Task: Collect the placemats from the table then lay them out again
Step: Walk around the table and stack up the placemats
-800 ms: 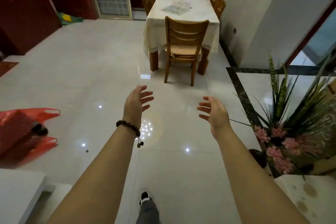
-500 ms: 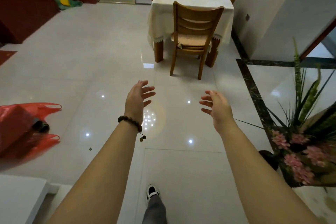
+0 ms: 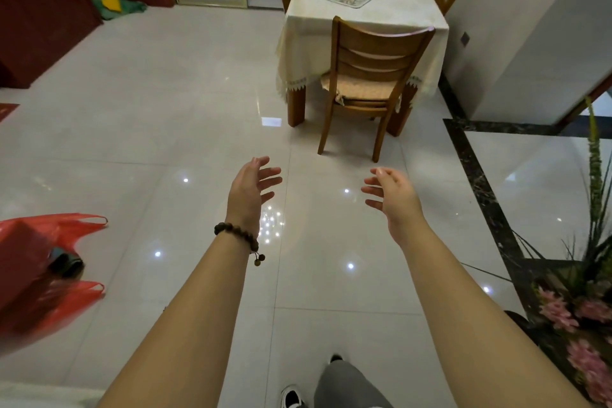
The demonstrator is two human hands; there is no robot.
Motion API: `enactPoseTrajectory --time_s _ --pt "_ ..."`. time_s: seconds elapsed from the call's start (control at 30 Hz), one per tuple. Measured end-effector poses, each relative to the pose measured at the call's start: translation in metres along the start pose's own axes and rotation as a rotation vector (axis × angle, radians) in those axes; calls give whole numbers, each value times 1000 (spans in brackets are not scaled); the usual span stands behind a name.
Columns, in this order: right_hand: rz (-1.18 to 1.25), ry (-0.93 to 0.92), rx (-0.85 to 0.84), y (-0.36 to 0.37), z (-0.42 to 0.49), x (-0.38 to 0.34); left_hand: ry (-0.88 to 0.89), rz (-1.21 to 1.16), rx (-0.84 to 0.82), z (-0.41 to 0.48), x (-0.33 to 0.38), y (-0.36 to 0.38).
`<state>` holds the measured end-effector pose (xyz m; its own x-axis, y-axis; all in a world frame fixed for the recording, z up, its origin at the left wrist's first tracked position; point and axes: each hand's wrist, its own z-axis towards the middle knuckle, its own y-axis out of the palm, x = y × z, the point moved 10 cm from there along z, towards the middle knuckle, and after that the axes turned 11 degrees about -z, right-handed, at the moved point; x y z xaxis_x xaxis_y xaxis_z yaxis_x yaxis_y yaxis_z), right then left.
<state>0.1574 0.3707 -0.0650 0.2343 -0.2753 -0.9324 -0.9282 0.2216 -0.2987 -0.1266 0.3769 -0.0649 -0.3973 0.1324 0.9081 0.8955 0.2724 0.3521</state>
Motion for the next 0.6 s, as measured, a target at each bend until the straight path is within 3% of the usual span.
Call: enactPoseTrajectory --time_s 0.6 --pt "-27 26 -80 77 287 -62 11 12 65 274 33 78"
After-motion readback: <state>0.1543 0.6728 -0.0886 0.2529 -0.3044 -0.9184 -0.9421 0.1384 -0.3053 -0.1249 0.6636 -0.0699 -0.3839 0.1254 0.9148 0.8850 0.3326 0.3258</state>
